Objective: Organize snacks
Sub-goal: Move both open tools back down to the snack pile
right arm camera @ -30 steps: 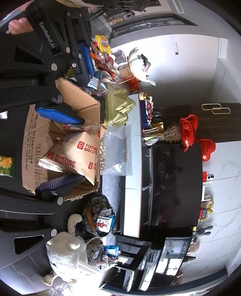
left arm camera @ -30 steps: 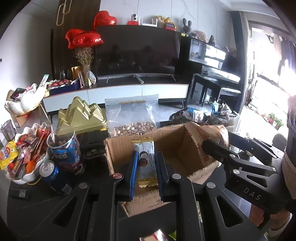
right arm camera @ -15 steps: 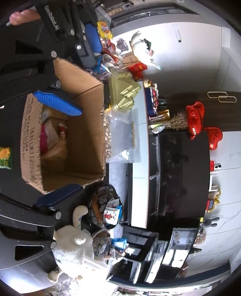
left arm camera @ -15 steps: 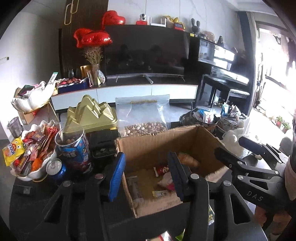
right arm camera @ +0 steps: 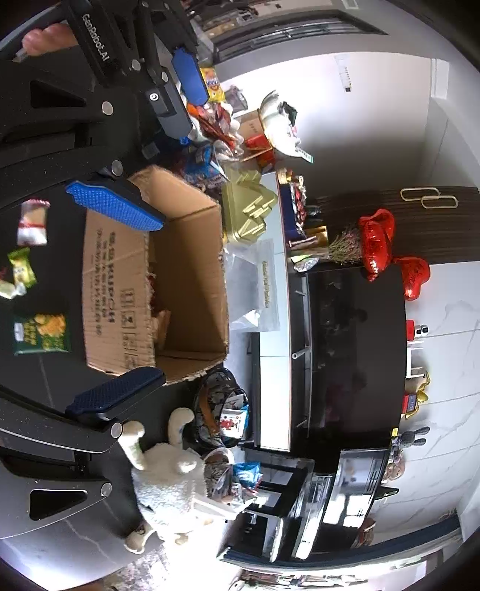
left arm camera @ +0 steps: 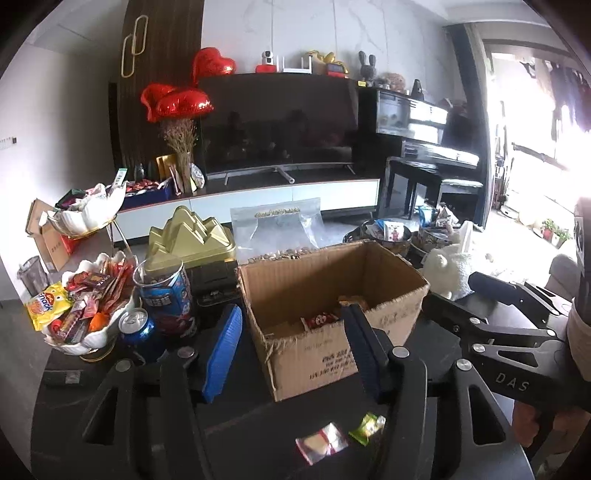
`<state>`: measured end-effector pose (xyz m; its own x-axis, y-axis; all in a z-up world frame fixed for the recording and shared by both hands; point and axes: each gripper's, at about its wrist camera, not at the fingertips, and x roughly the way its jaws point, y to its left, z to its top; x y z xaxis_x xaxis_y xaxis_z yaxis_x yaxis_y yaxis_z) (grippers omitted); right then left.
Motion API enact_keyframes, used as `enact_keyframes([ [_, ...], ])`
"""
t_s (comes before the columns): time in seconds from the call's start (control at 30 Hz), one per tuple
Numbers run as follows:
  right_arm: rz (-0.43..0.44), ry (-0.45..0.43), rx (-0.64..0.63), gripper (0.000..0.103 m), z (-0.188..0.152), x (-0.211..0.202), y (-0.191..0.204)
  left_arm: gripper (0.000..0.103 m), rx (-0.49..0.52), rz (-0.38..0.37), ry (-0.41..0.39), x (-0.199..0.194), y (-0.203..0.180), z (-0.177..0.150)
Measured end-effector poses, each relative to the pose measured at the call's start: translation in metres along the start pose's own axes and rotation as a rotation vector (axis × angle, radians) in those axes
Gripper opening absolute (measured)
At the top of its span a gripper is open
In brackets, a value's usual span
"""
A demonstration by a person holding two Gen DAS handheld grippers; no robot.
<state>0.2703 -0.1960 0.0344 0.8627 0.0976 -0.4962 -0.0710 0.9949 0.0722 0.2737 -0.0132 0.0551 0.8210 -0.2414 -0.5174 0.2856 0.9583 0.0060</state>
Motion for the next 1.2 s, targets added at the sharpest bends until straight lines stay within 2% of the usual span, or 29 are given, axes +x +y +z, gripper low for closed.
enact_keyframes([
  [0.3,-0.02,0.014,0.018,0.077,-0.024,-0.022,0.013,0.06,0.024,-0.007,0.0,-0.023,0.003,-0.024],
  [0.63,-0.048,0.077,0.001,0.077,-0.053,-0.027,0.026,0.062,0.111,-0.021,0.022,-0.035,0.003,-0.053],
  [0.9,-0.067,0.134,-0.007,0.077,-0.079,-0.025,0.032,0.064,0.158,-0.07,0.083,-0.029,0.005,-0.081],
  [1.2,-0.077,0.242,0.006,0.077,-0.113,-0.011,0.034,0.068,0.152,-0.13,0.175,-0.008,0.006,-0.113],
])
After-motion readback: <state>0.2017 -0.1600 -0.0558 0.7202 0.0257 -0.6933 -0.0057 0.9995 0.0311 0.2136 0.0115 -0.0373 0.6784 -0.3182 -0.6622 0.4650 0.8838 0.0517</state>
